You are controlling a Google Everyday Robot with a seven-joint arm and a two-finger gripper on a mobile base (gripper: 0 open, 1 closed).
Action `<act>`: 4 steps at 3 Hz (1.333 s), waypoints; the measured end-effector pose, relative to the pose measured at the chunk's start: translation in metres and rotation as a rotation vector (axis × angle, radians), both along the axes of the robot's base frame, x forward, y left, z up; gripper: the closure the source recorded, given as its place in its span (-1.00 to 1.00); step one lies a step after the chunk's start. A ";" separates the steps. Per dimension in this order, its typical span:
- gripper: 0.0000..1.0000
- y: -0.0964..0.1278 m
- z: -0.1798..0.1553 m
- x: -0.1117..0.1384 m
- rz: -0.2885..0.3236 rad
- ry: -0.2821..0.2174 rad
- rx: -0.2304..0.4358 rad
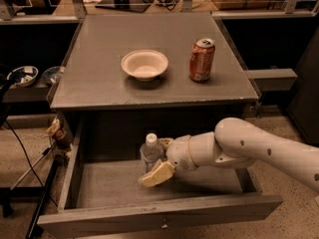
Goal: Pick blue plastic bottle from top drawer and place on counter
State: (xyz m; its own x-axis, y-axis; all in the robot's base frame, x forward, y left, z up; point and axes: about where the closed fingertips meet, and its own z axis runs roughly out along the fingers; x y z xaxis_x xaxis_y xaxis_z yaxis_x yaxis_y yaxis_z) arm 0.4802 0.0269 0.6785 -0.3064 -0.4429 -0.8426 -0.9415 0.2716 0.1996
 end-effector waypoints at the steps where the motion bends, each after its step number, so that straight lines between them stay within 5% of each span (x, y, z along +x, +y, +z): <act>1: -0.24 0.000 0.000 0.000 0.000 0.000 0.000; 3: 0.69 0.000 0.000 0.000 0.000 0.000 0.000; 4: 1.00 0.000 0.000 0.000 0.000 0.000 0.000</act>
Offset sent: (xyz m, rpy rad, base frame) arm 0.0000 0.0000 0.0000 0.0000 0.0000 0.0000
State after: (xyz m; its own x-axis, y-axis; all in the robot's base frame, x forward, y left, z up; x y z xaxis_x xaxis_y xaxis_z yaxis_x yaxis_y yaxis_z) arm 0.4801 0.0270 0.6785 -0.3065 -0.4430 -0.8425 -0.9415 0.2716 0.1997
